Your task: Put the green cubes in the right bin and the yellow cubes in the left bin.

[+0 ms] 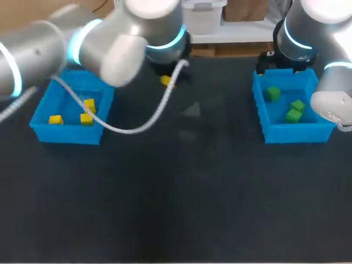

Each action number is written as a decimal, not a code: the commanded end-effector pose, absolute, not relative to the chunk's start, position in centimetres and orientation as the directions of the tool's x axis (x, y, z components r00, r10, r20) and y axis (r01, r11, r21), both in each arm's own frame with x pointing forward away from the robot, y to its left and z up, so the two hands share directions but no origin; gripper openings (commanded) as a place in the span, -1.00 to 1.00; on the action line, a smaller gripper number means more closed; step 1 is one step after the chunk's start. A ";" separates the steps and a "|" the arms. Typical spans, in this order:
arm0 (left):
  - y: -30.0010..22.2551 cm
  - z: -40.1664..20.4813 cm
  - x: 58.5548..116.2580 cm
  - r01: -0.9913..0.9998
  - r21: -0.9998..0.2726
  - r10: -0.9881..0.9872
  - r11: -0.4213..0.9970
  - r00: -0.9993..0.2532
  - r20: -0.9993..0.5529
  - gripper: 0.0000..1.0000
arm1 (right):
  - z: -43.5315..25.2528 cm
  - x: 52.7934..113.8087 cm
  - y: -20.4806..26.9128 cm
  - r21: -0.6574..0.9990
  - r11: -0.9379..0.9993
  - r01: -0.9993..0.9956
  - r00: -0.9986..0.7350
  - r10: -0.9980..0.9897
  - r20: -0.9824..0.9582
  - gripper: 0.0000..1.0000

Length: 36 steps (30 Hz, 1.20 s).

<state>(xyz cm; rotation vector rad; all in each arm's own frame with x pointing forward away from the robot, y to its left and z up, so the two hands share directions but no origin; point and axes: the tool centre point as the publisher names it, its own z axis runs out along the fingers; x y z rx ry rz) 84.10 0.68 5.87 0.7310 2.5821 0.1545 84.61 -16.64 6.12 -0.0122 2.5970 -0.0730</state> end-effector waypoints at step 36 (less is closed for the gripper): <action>23.1 8.3 74.4 0.031 -0.021 0.016 0.999 -0.865 -0.501 1.00 | 6.1 84.4 -16.7 -0.055 0.998 0.007 -0.853 -0.023 -0.521 1.00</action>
